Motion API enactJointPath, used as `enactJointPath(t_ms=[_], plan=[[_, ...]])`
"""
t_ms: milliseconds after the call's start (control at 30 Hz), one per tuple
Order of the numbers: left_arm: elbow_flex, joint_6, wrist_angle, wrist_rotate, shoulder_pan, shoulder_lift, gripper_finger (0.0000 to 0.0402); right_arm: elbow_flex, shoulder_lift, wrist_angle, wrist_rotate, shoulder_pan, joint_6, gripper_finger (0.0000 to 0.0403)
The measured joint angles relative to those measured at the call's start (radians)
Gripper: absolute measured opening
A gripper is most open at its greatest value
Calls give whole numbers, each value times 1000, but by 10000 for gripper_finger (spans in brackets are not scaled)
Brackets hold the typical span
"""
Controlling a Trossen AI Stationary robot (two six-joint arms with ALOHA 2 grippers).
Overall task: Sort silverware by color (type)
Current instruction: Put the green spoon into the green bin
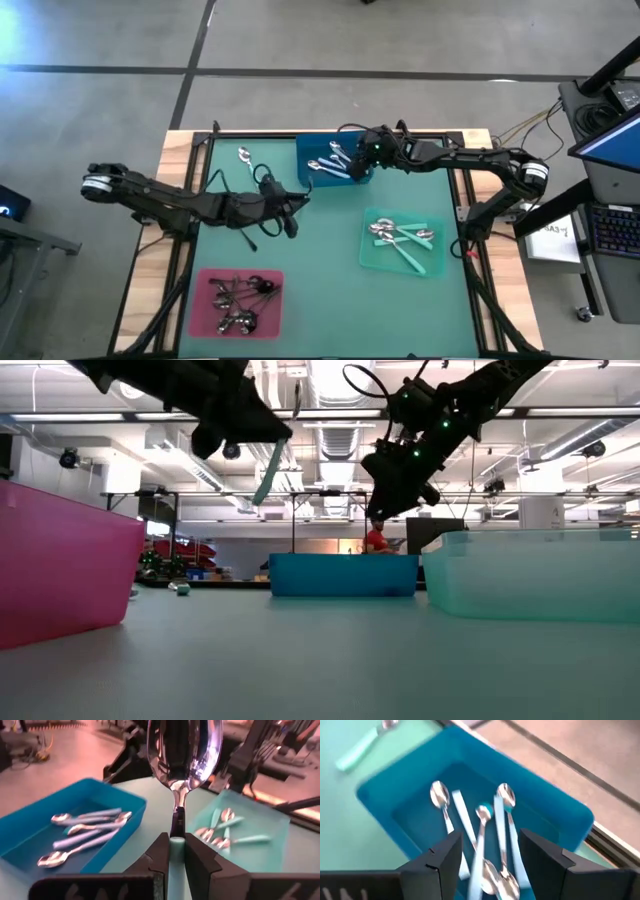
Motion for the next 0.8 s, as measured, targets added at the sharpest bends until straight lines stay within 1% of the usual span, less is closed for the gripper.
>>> enactJointPath(t_ms=[100, 233, 300, 400, 700, 800], plan=[[-1, 34, 85, -3, -3, 15, 21, 0, 4, 63, 0, 0, 42, 183], [-1, 73, 172, -23, -3, 31, 21, 0, 3, 66, -12, 0, 49, 183], [-1, 92, 196, -36, -3, 38, 21, 0, 1, 74, -19, 0, 84, 183], [-1, 99, 225, -47, -3, 42, 21, 0, -1, 73, -50, -1, 124, 183], [-1, 101, 232, -56, -3, 44, 21, 0, 0, 93, -49, 0, 106, 183], [-1, 120, 252, -56, -3, 44, 21, 0, 1, 86, -59, 0, 121, 183]])
